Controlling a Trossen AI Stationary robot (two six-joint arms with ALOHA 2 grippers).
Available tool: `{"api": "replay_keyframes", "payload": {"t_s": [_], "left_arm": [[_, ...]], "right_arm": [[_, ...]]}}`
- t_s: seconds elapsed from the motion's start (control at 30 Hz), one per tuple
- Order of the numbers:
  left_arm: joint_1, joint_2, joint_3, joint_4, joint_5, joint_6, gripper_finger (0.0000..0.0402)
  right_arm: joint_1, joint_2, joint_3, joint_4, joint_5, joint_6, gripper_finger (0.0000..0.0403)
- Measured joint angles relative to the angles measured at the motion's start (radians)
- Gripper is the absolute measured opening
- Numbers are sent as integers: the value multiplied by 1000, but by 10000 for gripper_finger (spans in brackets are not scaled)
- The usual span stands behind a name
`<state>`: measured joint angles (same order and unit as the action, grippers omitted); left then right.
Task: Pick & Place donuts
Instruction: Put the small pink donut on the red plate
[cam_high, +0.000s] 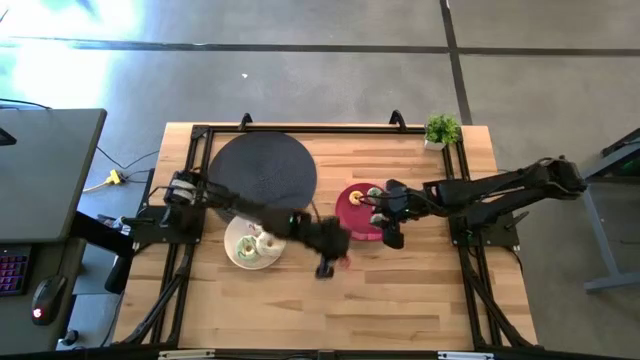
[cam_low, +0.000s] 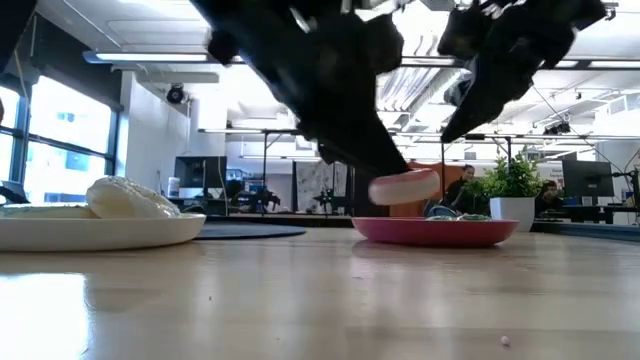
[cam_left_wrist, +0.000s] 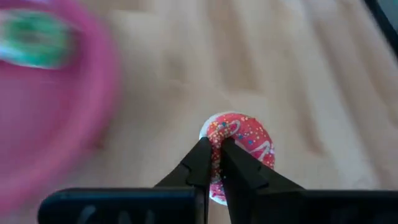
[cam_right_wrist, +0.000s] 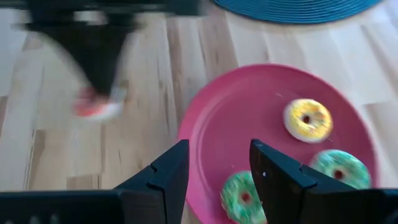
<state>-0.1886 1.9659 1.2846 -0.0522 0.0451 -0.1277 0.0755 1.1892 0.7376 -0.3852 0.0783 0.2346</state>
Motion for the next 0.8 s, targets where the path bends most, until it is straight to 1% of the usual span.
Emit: {"api": "replay_keyframes", "payload": {"t_s": [0.1, 0.2, 0.27, 0.33, 0.4, 0.53, 0.63, 0.7, 0.8], "left_arm": [[102, 0, 0, 52, 27, -1, 19], [189, 38, 2, 119, 21, -8, 17], [233, 61, -4, 128, 30, -8, 17], [262, 70, -3, 182, 49, -11, 17], [277, 67, 1, 196, 43, -10, 17], [295, 70, -1, 145, 44, -25, 17], [294, 70, -1, 141, 27, -19, 19], [292, 70, -1, 141, 27, -7, 30], [293, 70, -1, 134, 30, -8, 62]], "right_arm": [[6, -68, 0, -55, 44, 0, 158], [6, -123, 0, -76, 81, 0, 158], [6, -145, 0, -80, 99, 0, 158], [6, -161, 0, -83, 107, -5, 158], [6, -161, 0, -88, 108, -7, 158], [6, -147, 0, -104, 110, -7, 158], [6, -138, 0, -115, 110, -7, 158], [6, -137, 0, -116, 110, -7, 158], [6, -134, 0, -116, 110, -7, 158]]}}
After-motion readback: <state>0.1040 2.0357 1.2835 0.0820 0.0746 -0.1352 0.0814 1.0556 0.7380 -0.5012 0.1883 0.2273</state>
